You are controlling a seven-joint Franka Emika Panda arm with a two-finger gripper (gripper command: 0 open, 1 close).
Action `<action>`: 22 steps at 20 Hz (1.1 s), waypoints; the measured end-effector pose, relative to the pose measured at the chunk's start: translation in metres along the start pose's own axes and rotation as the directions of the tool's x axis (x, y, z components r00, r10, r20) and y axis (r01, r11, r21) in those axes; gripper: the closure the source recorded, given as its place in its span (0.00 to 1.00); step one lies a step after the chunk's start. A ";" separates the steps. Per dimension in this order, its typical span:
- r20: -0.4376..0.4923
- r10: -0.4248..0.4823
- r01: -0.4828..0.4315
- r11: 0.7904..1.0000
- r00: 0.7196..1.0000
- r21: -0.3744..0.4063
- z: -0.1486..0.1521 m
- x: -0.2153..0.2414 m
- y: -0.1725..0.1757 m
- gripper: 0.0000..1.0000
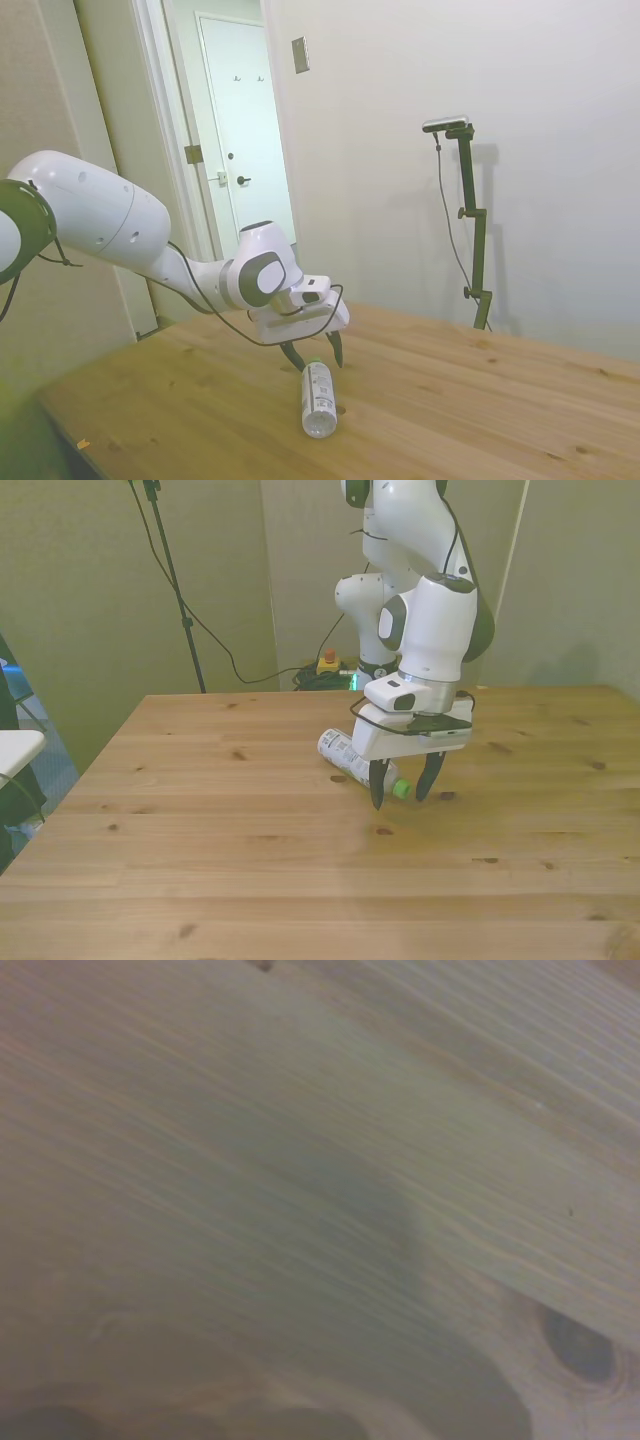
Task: Stand the water bottle
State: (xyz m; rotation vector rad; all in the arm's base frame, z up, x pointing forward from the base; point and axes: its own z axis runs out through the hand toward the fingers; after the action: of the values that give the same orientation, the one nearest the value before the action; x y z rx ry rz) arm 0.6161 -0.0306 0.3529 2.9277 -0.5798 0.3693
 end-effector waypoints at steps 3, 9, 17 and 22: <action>0.003 -0.002 0.002 1.000 1.000 0.001 0.001 -0.002 -0.002 1.00; 0.018 0.020 -0.021 1.000 1.000 0.012 0.002 -0.002 0.000 1.00; 0.052 0.034 -0.033 0.999 0.998 -0.007 0.001 0.003 0.002 1.00; 0.027 0.111 -0.111 0.994 0.993 -0.007 -0.005 0.019 0.005 1.00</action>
State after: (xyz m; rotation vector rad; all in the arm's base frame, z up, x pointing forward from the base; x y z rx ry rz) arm 0.6301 -0.0406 0.3625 2.9073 -0.7488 0.3401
